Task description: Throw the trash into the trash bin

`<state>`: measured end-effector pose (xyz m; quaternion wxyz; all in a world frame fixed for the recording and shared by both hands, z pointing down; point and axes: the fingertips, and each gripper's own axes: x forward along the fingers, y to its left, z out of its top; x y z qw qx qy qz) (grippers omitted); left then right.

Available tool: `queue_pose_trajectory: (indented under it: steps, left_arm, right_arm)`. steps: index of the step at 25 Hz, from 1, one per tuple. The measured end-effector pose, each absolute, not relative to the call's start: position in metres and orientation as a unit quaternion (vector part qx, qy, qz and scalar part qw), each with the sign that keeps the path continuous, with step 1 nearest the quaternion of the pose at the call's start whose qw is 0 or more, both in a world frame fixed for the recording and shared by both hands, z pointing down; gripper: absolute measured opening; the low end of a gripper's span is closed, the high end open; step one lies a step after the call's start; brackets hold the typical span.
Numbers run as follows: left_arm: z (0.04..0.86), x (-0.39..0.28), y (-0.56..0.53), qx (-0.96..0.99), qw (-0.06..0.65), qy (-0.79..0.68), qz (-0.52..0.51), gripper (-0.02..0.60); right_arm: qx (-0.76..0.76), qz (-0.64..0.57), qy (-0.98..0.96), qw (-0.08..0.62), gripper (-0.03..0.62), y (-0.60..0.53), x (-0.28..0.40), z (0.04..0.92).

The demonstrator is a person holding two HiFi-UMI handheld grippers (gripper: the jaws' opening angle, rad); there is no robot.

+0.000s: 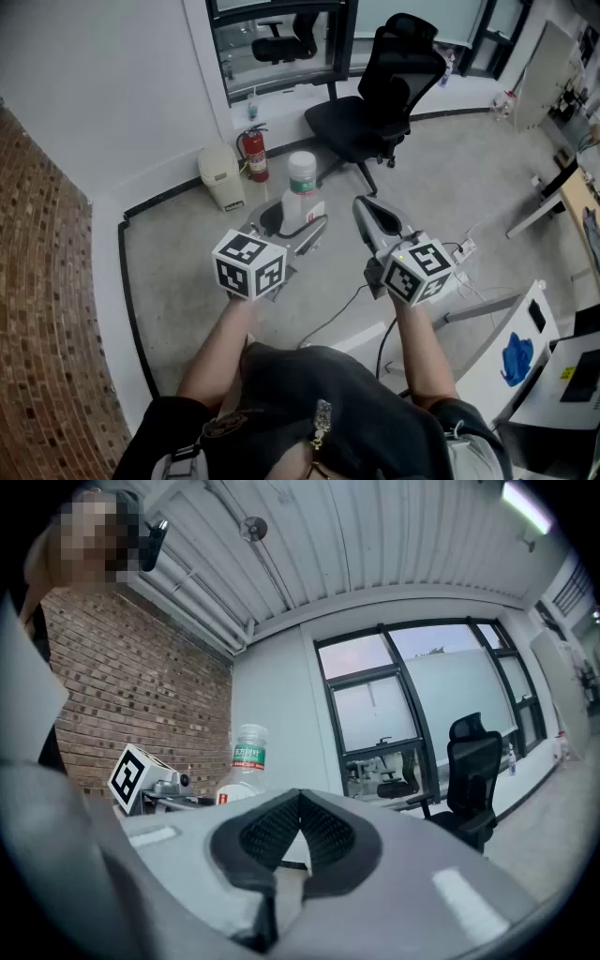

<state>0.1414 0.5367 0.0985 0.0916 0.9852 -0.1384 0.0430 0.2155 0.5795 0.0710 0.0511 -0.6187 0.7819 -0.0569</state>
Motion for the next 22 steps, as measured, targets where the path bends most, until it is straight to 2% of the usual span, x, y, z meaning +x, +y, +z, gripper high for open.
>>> queue_pose_trajectory:
  steps: [22]
  left_arm:
    - [0.105,0.119,0.519,0.977,0.099,-0.183,0.042,0.313]
  right_arm:
    - [-0.580,-0.076,0.809,0.061,0.002,0.555,0.201,0.078]
